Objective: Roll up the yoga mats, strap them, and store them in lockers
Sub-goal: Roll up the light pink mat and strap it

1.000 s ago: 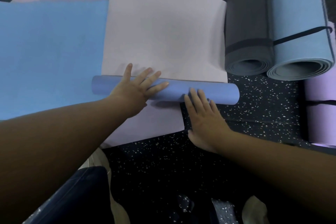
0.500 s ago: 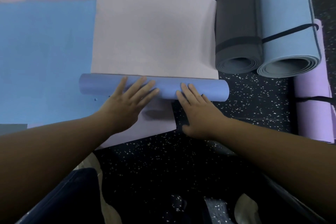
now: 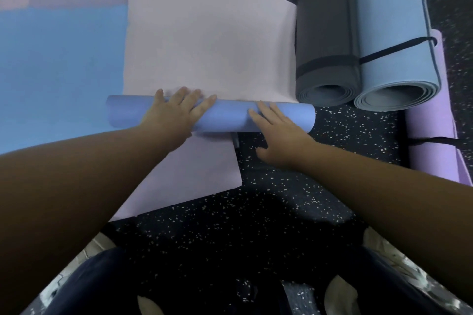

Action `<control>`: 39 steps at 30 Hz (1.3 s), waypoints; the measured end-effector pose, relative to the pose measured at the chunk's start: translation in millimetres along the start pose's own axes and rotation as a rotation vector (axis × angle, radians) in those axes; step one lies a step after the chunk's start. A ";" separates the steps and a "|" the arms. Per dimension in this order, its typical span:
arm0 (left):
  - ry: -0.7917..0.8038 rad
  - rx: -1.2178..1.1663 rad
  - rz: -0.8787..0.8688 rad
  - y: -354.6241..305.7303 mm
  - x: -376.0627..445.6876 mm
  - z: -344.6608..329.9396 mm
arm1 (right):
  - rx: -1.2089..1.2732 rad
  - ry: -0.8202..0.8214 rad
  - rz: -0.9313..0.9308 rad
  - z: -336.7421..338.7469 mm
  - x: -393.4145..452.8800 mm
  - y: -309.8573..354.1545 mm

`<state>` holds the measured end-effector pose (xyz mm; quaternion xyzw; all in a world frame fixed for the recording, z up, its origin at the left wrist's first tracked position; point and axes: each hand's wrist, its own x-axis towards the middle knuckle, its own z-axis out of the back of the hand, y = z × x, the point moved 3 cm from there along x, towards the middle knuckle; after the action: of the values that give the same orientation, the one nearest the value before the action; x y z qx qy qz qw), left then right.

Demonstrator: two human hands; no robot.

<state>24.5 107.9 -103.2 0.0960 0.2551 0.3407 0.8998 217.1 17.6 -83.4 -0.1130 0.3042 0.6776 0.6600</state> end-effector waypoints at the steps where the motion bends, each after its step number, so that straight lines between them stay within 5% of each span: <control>1: 0.007 0.019 0.006 0.5 1.7 -1.2 | -0.013 -0.012 -0.010 -2.7 -3.9 -1.6; 11: -0.376 -0.108 -0.061 12.4 -2.2 -6.8 | -0.089 -0.199 0.064 -15.1 -28.0 -20.3; 15: -0.398 -0.183 -0.048 -4.2 -23.0 -11.6 | -0.105 -0.416 0.184 -24.3 -37.3 -18.8; 19: -0.409 -0.247 -0.098 -29.2 -54.9 -20.2 | -0.218 -0.437 0.247 -40.3 -54.6 -18.3; 35: -0.222 -0.275 -0.131 -43.1 -57.0 -35.1 | -0.235 -0.269 0.214 -64.2 -62.2 -19.6; 39: 0.012 -0.237 -0.071 -41.7 -53.7 -34.3 | -0.294 -0.261 0.211 -71.6 -65.5 -17.7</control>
<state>-4.2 41.1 -125.8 -0.0220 0.2218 0.3367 0.9148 223.1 -77.6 -108.3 -0.0869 0.1244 0.7889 0.5955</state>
